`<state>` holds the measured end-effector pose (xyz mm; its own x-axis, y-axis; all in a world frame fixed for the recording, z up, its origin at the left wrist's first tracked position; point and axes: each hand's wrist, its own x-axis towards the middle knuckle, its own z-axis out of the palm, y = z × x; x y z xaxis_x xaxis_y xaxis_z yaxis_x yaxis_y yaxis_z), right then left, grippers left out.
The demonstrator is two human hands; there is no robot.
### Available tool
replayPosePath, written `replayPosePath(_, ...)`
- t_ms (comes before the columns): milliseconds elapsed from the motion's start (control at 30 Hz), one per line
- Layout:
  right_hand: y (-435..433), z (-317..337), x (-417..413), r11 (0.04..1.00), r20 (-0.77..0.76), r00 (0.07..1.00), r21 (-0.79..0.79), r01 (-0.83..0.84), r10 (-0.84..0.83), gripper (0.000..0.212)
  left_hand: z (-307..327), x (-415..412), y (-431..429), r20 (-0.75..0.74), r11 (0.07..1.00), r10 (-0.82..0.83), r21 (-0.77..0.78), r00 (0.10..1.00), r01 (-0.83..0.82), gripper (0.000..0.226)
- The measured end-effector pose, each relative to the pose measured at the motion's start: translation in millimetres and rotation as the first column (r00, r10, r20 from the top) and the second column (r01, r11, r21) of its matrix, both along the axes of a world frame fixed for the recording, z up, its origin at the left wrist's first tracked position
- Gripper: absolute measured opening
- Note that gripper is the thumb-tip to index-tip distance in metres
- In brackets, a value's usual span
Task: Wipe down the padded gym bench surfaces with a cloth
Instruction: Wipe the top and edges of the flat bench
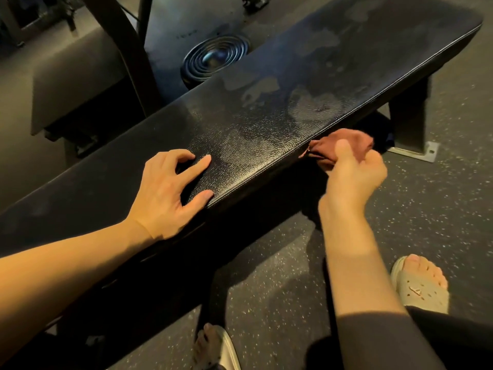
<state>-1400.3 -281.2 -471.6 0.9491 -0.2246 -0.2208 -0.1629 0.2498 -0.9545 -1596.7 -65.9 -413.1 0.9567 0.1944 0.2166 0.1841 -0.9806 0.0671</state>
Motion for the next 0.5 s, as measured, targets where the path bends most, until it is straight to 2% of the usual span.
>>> replayPosePath(100, 18, 7, -48, 0.995, 0.044, 0.996, -0.058, -0.078, 0.08, 0.006, 0, 0, -1, 0.004, 1.0, 0.001, -0.002, 1.0, -0.001, 0.062)
replayPosePath(200, 30, 4, -104, 0.97, 0.089, 0.966, -0.053, -0.237, 0.241, 0.009, 0, 0, -1, -0.007, 1.0, 0.0, -0.002, 1.0, 0.0, 0.062)
replayPosePath(300, 35, 6, -139, 0.896, 0.078, 0.894, 0.027, -0.444, 0.44, 0.01, 1, 1, -1, 0.001, 1.0, -0.007, 0.013, 1.0, 0.007, 0.063)
replayPosePath(400, 37, 9, -118, 0.914, 0.047, 0.913, 0.013, -0.406, 0.405, 0.011, 0, 0, 1, 0.004, 1.0, -0.005, 0.008, 1.0, 0.005, 0.063)
replayPosePath(500, 26, 17, -67, 0.954, 0.032, 0.971, 0.178, -0.239, 0.237, 0.011, -1, -1, 2, 0.003, 1.0, -0.003, 0.01, 1.0, 0.003, 0.062)
